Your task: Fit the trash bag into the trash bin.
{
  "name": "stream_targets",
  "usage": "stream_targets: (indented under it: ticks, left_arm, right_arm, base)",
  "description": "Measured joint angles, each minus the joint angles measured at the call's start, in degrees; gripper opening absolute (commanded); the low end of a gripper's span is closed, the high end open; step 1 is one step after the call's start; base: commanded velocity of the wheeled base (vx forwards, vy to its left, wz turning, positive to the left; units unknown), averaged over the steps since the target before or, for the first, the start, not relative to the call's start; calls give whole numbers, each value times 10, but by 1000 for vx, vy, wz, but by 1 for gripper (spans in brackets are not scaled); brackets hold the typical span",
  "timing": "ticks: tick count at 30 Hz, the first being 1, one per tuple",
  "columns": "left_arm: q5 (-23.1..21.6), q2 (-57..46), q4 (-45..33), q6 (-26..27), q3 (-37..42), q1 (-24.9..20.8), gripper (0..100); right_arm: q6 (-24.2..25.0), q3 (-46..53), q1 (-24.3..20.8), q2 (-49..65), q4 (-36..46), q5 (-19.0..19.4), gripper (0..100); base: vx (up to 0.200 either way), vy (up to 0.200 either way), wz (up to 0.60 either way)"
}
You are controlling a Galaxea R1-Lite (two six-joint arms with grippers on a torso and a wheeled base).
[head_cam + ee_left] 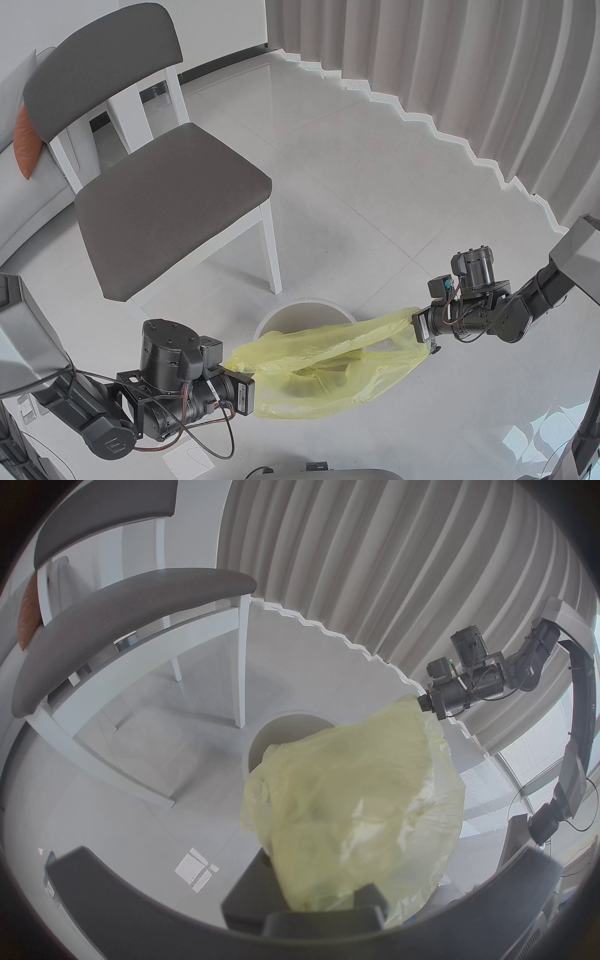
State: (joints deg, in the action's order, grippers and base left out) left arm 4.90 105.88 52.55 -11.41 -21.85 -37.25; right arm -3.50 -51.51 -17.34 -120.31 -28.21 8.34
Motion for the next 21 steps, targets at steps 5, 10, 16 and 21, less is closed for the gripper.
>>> stream_targets:
  ticks: [5, 10, 16, 21]
  left_arm:
    - [8, -3, 1, -3, 11, -3, 0]
    - [24, 23, 38, -10, 6, -3, 0]
    - [35, 90, 140, -3, -1, -1, 0]
    - [39, 135, 153, 3, -8, 3, 0]
  right_arm:
    - [-1, 6, -2, 5, -1, 0, 0]
    - [-3, 7, -2, -3, -5, -1, 0]
    - [-4, -3, -3, -31, -23, 0, 0]
    - [-5, -31, -1, -62, -25, 0, 0]
  base:
    - [0, 0, 0]
    - [0, 0, 0]
    - [0, 0, 0]
    - [0, 0, 0]
